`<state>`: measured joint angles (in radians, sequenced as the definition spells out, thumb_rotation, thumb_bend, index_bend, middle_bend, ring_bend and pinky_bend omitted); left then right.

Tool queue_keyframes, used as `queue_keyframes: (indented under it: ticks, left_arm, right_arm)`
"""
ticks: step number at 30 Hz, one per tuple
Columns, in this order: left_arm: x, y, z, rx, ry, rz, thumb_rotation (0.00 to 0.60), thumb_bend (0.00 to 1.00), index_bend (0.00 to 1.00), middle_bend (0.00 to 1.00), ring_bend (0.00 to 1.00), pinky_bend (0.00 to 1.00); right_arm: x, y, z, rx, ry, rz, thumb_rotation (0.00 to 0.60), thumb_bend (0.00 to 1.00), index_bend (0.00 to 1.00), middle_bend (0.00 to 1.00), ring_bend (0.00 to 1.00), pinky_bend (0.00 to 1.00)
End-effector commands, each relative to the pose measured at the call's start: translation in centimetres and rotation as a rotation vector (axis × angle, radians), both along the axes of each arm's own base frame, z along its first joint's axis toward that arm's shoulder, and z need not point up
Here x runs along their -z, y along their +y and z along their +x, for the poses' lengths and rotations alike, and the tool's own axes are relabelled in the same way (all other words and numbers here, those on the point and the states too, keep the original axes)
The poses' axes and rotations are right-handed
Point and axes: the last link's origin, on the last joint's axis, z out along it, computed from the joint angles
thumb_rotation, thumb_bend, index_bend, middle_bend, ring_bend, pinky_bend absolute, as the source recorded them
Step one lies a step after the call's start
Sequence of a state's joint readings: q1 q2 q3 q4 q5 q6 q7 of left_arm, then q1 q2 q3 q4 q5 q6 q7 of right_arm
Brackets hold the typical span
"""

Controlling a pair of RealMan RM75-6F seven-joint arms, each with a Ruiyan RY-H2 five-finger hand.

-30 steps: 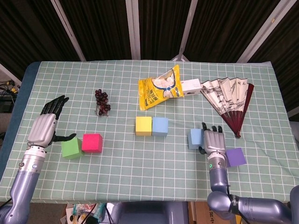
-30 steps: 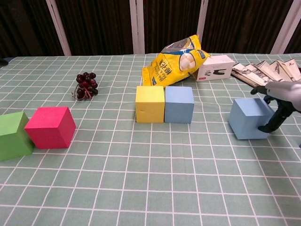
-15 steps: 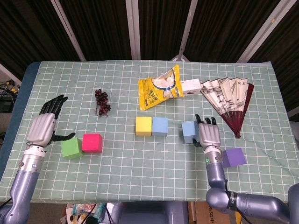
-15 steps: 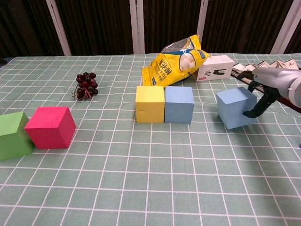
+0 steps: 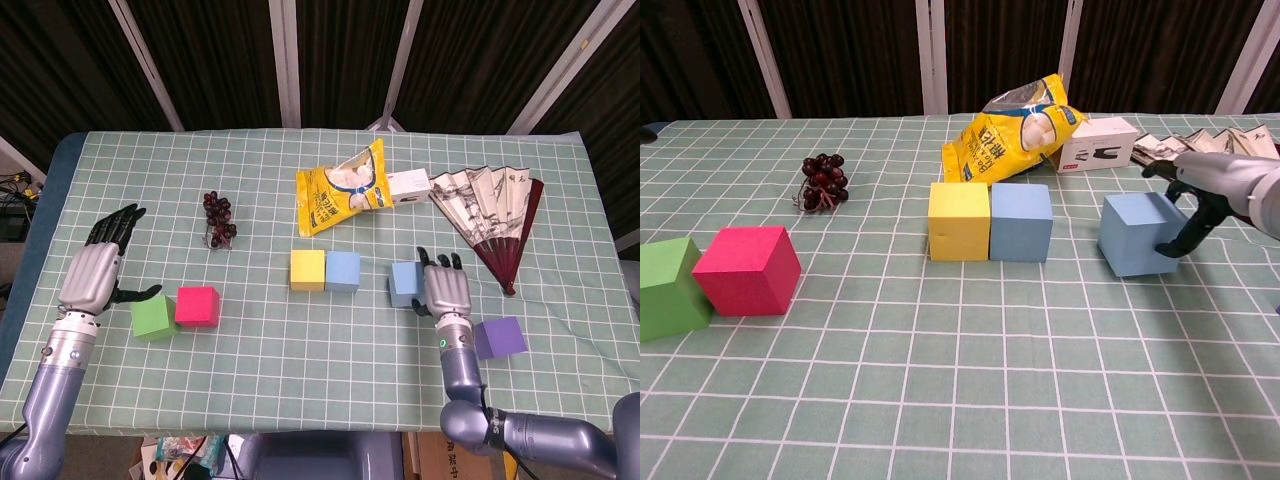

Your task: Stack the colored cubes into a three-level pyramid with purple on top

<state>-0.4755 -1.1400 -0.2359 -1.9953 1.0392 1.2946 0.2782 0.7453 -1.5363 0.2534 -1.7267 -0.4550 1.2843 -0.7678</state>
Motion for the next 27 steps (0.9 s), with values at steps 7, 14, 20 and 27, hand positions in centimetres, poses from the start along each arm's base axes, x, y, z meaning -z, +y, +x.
queue_keyframes:
  ticks: [7,14,20,27]
  left_arm:
    - [-0.1,0.0,0.1,0.001,-0.002,0.003,0.6,0.13,0.0,0.0,0.0,0.0]
    - [-0.2,0.0,0.1,0.003,-0.007,0.004,0.6,0.13,0.0,0.0,0.0,0.0]
    - [-0.2,-0.1,0.2,0.005,-0.008,0.005,0.6,0.13,0.0,0.0,0.0,0.0]
    - [-0.2,-0.1,0.2,0.006,-0.008,0.004,0.6,0.12,0.0,0.0,0.0,0.0]
  right_arm:
    - [0.0,-0.1,-0.2,0.006,0.009,-0.013,0.6,0.34,0.35,0.37,0.16,0.0]
    - [-0.1,-0.1,0.0,0.012,-0.001,-0.022,0.6,0.34,0.38,0.37,0.16,0.0]
    - [-0.3,-0.4,0.7,0.002,-0.04,-0.055,0.6,0.34,0.38,0.37,0.16,0.0]
    - [-0.2,-0.6,1.2,0.008,-0.064,-0.061,0.6,0.34,0.38,0.37,0.16,0.0]
